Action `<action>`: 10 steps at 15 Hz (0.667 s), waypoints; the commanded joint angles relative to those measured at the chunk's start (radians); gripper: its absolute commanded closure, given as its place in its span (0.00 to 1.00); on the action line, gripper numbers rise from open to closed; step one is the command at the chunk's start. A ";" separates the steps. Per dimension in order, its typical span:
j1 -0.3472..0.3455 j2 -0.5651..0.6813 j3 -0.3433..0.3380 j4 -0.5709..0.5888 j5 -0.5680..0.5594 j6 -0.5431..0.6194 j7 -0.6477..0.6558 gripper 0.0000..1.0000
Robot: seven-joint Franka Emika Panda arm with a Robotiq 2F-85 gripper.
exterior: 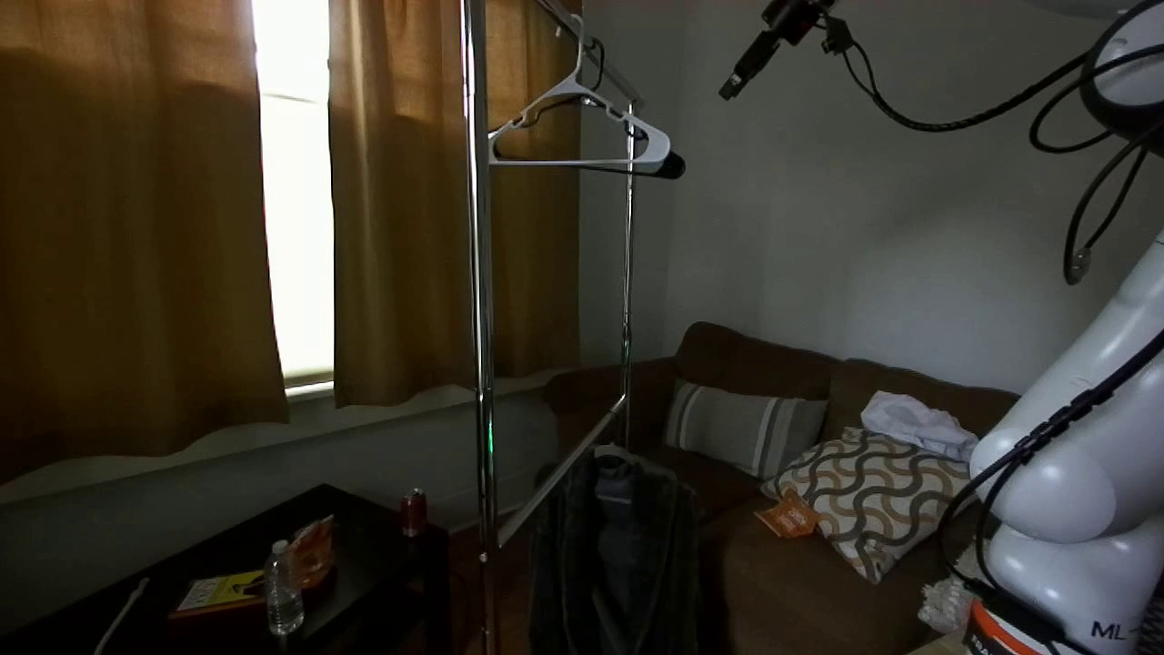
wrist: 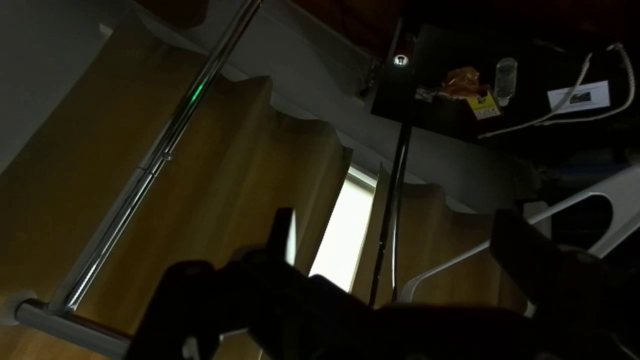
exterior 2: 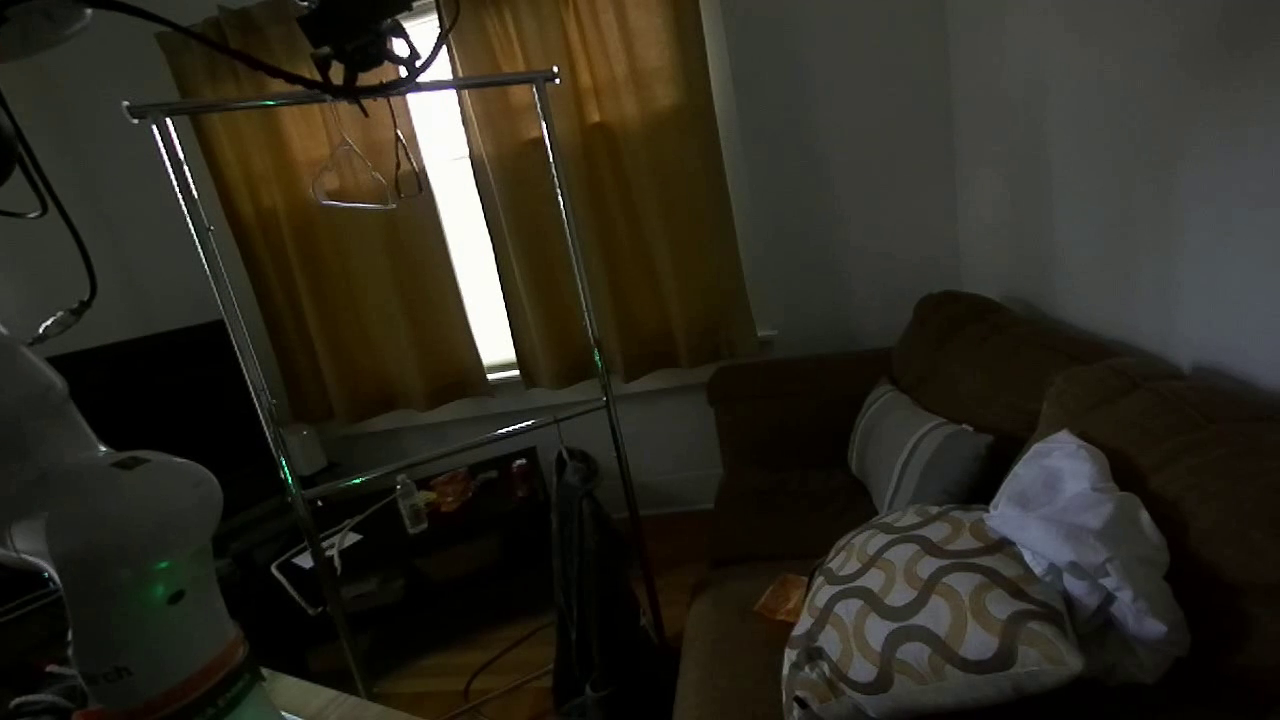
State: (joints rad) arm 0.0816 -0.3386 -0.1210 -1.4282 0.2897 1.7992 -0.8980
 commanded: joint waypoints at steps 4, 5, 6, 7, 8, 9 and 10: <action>0.001 -0.117 -0.049 -0.114 0.080 0.057 -0.038 0.00; 0.007 -0.127 -0.067 -0.121 0.085 0.057 -0.048 0.00; 0.009 -0.139 -0.074 -0.130 0.092 0.057 -0.049 0.00; 0.010 -0.150 -0.086 -0.143 0.107 0.064 -0.054 0.00; 0.011 -0.161 -0.098 -0.158 0.122 0.074 -0.057 0.00; 0.015 -0.172 -0.113 -0.176 0.141 0.097 -0.076 0.00; 0.022 -0.182 -0.122 -0.190 0.159 0.108 -0.092 0.00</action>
State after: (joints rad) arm 0.0799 -0.4592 -0.2088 -1.5286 0.3985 1.8534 -0.9379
